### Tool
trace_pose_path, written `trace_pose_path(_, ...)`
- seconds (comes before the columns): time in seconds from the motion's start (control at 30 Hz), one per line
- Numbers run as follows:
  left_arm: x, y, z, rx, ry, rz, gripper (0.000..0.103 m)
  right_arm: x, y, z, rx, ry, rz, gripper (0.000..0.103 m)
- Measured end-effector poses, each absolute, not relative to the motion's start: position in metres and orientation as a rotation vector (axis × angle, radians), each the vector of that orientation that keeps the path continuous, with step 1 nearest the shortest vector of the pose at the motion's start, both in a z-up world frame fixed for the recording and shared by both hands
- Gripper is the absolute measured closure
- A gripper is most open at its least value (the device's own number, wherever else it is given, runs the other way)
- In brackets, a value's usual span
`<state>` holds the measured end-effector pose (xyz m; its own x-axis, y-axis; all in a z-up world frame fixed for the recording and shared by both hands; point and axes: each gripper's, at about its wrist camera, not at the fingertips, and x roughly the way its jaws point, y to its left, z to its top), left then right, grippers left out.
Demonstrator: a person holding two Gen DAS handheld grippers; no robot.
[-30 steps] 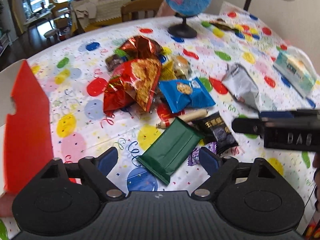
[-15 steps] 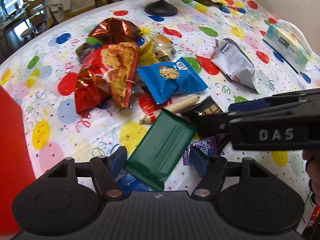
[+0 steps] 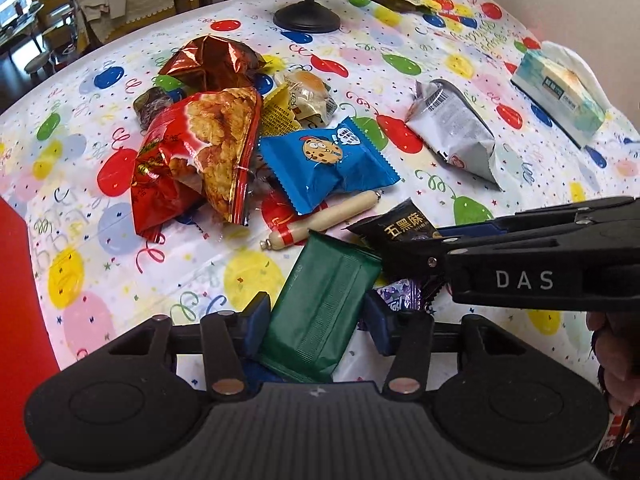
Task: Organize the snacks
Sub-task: 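Grasp the green bar with the left tool while the right tool grasps the black packet, then carry the green bar and black packet over the open red box with both tools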
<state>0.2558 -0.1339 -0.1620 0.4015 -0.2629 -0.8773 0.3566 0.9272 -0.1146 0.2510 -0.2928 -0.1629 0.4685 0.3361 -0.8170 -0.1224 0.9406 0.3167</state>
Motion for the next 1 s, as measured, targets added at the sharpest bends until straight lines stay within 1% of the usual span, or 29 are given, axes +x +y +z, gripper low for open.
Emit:
trace_pose_path(0.1, 0.252, -0.13, -0.16, 0.072, 1.085, -0.376, 0.058, 0.247, -0.296, -0.16, 0.232, 1.036, 0.273, 0.07)
trace_pose_path(0.17, 0.249, -0.127, -0.155, 0.045, 1.067, -0.376, 0.076, 0.243, -0.298, -0.158, 0.241, 1.031, 0.268, 0.071)
trace_pose_path(0.2, 0.248, -0.127, -0.152, 0.034, 1.067, -0.372, 0.078, 0.241, -0.299, -0.156, 0.247, 1.027, 0.27, 0.071)
trace_pose_path(0.5, 0.24, -0.126, -0.152, 0.046, 1.074, -0.342, 0.078, 0.224, -0.304, -0.149, 0.254, 1.007, 0.267, 0.071)
trace_pose_path(0.53, 0.24, -0.126, -0.152, 0.054, 1.076, -0.337, 0.074, 0.222, -0.305, -0.149, 0.255, 1.004, 0.269, 0.071)
trace_pose_path(0.6, 0.242, -0.127, -0.153, 0.067, 1.086, -0.33, 0.058, 0.219, -0.305, -0.148, 0.257, 0.999, 0.272, 0.071)
trace_pose_path(0.63, 0.243, -0.127, -0.153, 0.066, 1.085, -0.328, 0.042, 0.218, -0.305, -0.148, 0.256, 0.998, 0.272, 0.071)
trace_pose_path(0.67, 0.243, -0.127, -0.152, 0.063, 1.077, -0.325, 0.036, 0.217, -0.306, -0.148, 0.256, 0.997, 0.268, 0.071)
trace_pose_path(1.0, 0.254, -0.13, -0.163, 0.082, 1.12, -0.354, 0.038, 0.214, -0.315, -0.147, 0.269, 0.984, 0.258, 0.071)
